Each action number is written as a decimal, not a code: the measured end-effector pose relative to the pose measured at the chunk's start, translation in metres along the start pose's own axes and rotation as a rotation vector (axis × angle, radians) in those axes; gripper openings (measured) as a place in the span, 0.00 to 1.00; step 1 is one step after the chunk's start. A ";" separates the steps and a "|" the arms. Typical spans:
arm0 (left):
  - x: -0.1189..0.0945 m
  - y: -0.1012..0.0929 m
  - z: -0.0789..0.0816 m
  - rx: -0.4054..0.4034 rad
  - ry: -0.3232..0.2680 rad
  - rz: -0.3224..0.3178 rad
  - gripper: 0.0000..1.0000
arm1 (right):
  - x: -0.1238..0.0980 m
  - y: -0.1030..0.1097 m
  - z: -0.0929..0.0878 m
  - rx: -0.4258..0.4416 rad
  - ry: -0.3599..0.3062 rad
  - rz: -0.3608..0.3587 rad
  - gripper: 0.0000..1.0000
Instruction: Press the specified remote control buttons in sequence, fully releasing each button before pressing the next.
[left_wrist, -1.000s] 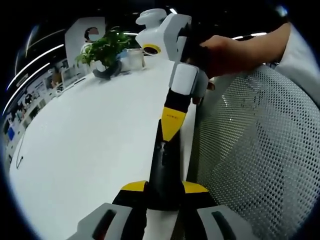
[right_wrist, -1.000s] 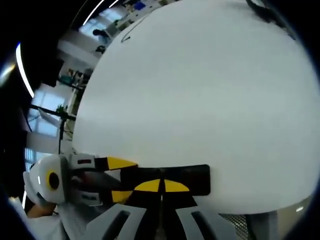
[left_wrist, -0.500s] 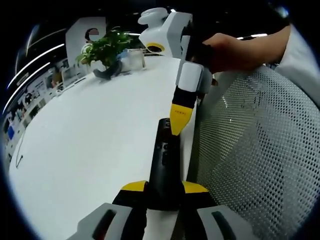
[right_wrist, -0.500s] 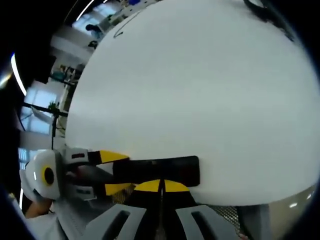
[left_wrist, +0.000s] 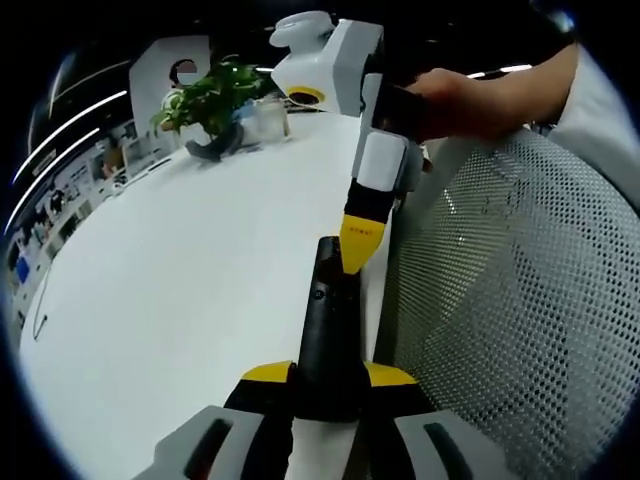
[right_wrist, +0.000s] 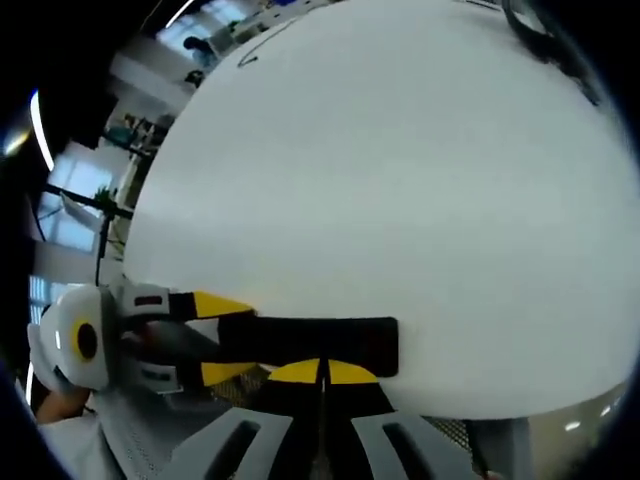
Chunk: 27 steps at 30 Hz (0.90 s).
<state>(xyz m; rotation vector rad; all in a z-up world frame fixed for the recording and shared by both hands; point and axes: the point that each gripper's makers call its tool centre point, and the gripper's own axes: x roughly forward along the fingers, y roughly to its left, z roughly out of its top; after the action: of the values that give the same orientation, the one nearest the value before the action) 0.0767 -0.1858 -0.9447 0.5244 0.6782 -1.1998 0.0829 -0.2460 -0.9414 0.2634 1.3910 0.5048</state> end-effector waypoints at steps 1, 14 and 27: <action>0.000 0.000 0.000 -0.002 0.000 0.001 0.25 | 0.000 0.000 0.000 0.006 0.001 0.003 0.00; -0.002 0.002 -0.004 -0.011 0.027 0.009 0.25 | -0.001 0.000 0.001 -0.014 -0.010 -0.005 0.00; -0.001 0.001 -0.003 -0.005 0.026 -0.004 0.24 | -0.002 -0.001 0.004 0.031 -0.013 -0.001 0.00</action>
<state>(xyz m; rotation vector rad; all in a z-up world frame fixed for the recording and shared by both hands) 0.0766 -0.1829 -0.9459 0.5357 0.7049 -1.1961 0.0869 -0.2477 -0.9395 0.2910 1.3874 0.4803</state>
